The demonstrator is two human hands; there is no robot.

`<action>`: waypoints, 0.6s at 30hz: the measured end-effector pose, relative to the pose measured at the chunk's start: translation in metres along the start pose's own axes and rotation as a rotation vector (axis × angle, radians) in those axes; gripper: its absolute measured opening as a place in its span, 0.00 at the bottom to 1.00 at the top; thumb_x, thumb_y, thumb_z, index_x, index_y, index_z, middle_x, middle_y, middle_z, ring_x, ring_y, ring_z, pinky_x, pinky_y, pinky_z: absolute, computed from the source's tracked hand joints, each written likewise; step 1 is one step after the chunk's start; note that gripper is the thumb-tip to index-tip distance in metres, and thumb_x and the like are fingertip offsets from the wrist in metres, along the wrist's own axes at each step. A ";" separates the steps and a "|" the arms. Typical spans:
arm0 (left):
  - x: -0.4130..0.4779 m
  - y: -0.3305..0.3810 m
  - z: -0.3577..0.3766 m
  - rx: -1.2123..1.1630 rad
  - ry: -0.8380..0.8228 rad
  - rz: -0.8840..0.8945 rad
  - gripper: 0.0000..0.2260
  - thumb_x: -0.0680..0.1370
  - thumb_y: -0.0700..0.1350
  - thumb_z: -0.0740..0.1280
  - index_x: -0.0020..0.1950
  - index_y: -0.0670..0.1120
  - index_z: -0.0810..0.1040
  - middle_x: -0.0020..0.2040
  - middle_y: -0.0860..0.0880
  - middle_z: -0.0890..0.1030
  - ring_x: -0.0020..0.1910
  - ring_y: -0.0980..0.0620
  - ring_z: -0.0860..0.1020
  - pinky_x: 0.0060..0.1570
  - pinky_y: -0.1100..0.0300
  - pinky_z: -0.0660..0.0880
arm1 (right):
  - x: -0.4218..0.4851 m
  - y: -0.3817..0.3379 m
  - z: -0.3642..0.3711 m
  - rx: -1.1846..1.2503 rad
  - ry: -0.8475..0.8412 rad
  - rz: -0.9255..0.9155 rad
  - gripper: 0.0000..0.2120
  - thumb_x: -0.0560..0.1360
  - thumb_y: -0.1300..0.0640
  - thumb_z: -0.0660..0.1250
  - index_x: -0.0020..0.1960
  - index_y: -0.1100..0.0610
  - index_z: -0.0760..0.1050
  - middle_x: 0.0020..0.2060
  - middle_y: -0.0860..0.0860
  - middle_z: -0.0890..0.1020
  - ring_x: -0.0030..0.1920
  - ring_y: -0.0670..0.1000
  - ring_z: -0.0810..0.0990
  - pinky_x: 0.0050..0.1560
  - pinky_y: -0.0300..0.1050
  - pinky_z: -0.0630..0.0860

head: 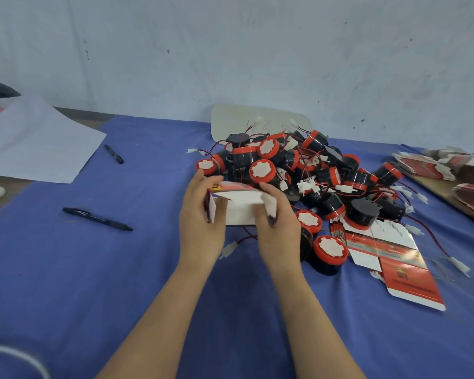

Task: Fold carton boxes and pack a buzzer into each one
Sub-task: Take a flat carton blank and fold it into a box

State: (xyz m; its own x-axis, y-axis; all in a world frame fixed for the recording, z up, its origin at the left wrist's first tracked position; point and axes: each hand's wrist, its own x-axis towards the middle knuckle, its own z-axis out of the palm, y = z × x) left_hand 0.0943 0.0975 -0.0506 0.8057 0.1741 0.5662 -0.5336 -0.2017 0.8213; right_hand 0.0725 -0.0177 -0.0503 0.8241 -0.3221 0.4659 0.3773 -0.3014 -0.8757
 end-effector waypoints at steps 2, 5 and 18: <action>-0.001 -0.001 0.001 0.065 -0.003 0.006 0.12 0.80 0.38 0.60 0.61 0.48 0.76 0.69 0.56 0.68 0.67 0.66 0.64 0.59 0.80 0.61 | -0.003 0.000 0.002 0.001 -0.015 -0.063 0.20 0.79 0.59 0.63 0.67 0.42 0.68 0.52 0.34 0.79 0.53 0.35 0.77 0.49 0.27 0.71; 0.002 -0.005 -0.002 0.062 0.009 -0.067 0.12 0.82 0.39 0.59 0.63 0.46 0.76 0.70 0.51 0.70 0.68 0.59 0.67 0.66 0.68 0.65 | -0.007 -0.005 0.010 0.149 -0.235 -0.065 0.22 0.78 0.46 0.60 0.69 0.38 0.59 0.68 0.37 0.69 0.69 0.38 0.67 0.66 0.35 0.66; -0.007 0.001 0.006 -0.001 -0.324 0.039 0.28 0.77 0.47 0.67 0.72 0.61 0.58 0.77 0.55 0.59 0.75 0.59 0.58 0.70 0.66 0.61 | 0.003 0.007 0.002 0.100 0.043 0.123 0.12 0.80 0.58 0.62 0.58 0.43 0.73 0.47 0.40 0.82 0.49 0.46 0.81 0.49 0.41 0.79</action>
State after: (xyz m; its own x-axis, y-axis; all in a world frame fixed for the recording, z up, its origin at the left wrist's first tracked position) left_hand 0.0896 0.0901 -0.0538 0.8244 -0.1495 0.5459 -0.5659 -0.2010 0.7996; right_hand 0.0786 -0.0188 -0.0550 0.8488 -0.3899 0.3571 0.3162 -0.1671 -0.9339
